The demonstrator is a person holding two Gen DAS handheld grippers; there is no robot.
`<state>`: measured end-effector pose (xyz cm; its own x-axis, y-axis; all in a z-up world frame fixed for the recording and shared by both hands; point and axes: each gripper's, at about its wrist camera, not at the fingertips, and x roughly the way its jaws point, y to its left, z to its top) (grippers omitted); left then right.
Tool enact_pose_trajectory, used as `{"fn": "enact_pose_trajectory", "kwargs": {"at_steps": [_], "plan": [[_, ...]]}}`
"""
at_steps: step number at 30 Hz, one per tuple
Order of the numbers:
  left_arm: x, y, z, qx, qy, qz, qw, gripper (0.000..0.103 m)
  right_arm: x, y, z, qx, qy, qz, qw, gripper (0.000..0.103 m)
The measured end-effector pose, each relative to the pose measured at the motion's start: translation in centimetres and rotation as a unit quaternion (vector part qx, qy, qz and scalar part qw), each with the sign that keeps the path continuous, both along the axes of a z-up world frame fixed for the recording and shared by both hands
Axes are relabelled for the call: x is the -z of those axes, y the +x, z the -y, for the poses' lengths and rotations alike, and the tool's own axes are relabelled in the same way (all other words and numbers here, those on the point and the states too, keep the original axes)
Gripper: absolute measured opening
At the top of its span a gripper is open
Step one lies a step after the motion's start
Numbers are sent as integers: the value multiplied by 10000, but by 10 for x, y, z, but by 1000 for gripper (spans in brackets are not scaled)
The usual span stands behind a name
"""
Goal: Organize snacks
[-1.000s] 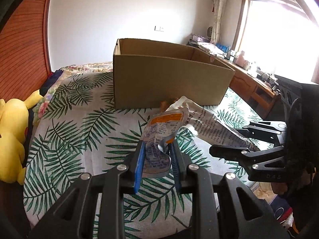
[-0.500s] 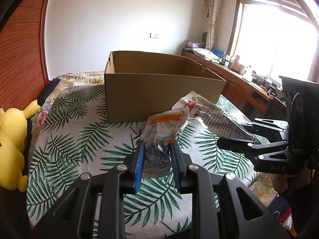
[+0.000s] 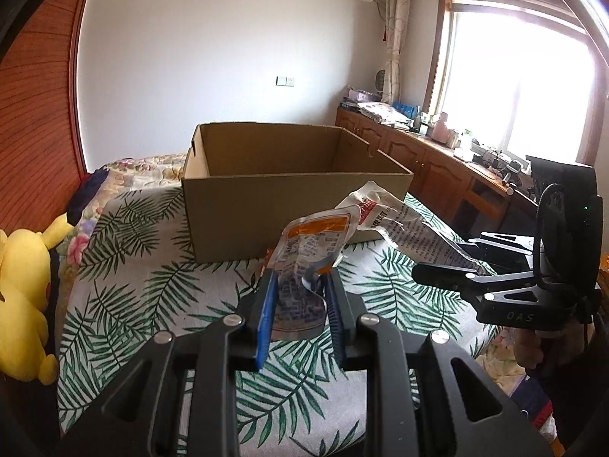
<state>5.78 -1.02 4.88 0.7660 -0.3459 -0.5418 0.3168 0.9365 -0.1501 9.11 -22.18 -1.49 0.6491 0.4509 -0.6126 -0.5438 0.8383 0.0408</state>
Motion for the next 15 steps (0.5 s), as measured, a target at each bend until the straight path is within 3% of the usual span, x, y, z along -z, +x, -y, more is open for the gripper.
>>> {"fn": "enact_pose_trajectory", "kwargs": {"at_steps": [15], "plan": [[-21, 34, 11, 83, 34, 200, 9998, 23, -25, 15, 16, 169, 134, 239, 9995, 44]]}}
